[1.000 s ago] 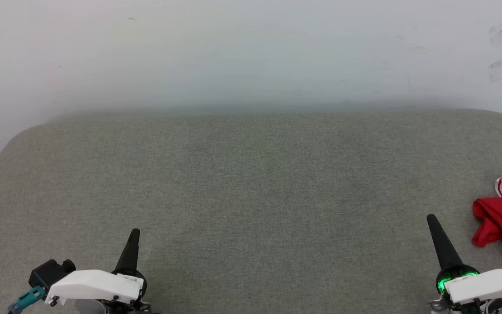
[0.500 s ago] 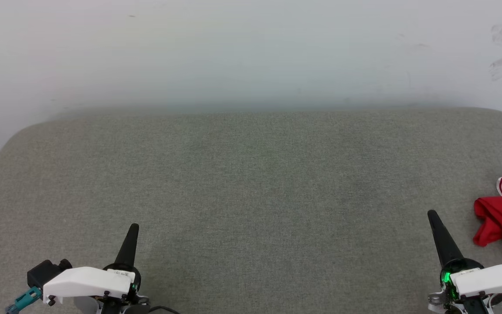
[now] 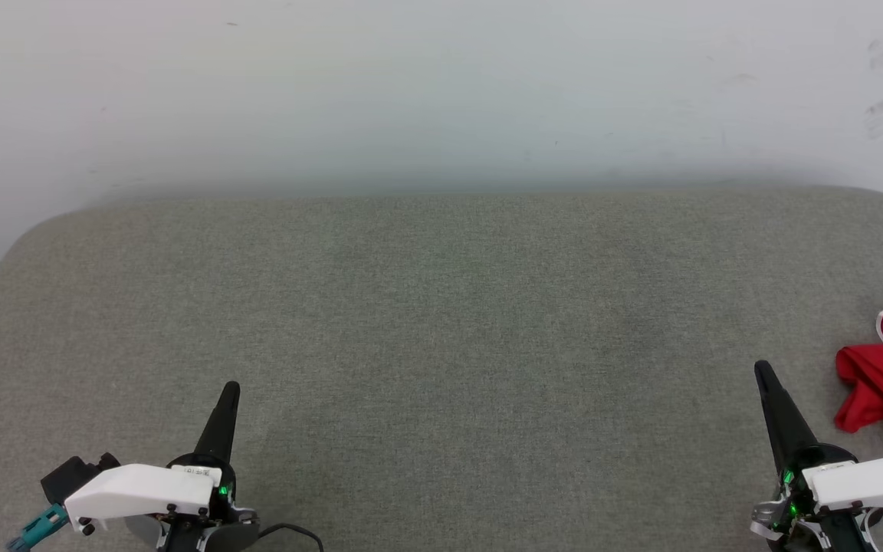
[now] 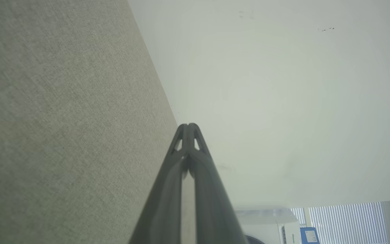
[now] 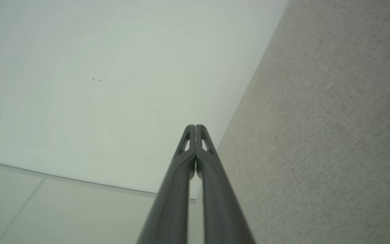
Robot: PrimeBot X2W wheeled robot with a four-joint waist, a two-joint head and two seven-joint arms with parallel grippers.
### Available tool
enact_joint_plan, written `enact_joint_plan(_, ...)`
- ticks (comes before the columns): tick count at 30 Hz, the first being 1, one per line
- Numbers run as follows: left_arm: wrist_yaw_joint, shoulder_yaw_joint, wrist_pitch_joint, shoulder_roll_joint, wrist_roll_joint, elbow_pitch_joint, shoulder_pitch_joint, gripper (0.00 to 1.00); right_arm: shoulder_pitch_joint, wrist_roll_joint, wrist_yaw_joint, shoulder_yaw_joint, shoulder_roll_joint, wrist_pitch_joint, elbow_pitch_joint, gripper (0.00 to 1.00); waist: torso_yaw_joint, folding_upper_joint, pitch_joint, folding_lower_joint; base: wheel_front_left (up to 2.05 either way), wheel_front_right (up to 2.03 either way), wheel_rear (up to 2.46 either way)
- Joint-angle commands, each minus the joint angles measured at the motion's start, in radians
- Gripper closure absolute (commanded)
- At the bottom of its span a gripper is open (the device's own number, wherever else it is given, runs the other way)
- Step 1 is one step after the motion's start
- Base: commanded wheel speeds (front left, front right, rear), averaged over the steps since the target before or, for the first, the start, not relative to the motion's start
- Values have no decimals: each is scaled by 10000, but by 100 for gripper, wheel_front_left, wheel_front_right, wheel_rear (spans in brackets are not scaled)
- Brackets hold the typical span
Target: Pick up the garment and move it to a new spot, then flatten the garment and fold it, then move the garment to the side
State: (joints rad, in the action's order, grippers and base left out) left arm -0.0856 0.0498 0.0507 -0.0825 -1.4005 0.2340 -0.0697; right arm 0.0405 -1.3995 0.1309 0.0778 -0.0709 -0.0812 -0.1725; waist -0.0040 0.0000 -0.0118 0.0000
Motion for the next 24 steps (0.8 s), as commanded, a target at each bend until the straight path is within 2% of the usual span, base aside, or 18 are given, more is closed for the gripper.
enact_joint_plan(1,-99,101,79,35,-217,-11,-221,100,245,-255,-2,17,-35,-33,-48,100,3,0,8,0,0,0,0)
enact_joint_plan(24,-405,530,530,261,-1732,91,-415,100,645,-1908,-3,89,12,-109,-595,100,31,0,114,0,0,0,0)
